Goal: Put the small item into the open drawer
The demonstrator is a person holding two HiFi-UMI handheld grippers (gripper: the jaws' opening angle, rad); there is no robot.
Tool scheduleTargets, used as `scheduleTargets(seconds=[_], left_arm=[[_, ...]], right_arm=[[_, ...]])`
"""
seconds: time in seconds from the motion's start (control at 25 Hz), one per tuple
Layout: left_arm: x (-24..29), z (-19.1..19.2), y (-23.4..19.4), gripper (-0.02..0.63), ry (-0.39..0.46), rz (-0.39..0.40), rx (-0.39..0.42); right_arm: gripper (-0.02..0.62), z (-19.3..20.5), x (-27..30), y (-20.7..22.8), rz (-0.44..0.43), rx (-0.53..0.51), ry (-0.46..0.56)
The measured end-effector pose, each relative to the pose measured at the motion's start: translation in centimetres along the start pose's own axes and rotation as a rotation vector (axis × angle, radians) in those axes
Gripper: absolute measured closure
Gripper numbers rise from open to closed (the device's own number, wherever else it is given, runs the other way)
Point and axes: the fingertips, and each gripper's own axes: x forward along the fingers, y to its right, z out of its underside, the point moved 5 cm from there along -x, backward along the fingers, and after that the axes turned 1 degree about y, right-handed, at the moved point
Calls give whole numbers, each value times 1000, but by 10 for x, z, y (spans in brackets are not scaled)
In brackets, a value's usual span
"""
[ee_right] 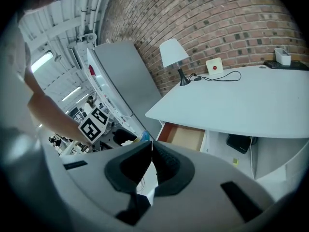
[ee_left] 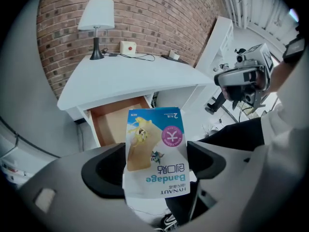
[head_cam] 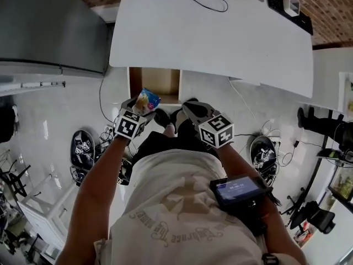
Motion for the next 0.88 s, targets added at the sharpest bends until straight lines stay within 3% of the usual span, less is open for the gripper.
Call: scheduleTargets(seconds=[0.16, 0.44, 0.88], left_arm=[[14, -11, -2, 204, -34, 15, 66], [51, -31, -8, 205, -126, 11, 266], [109, -24, -22, 205, -248, 47, 427]], right_arm=[[589, 4, -2, 6, 11, 38, 14], [589, 8, -1, 27, 10, 100, 32], [589, 30, 8, 64, 55, 185, 40]])
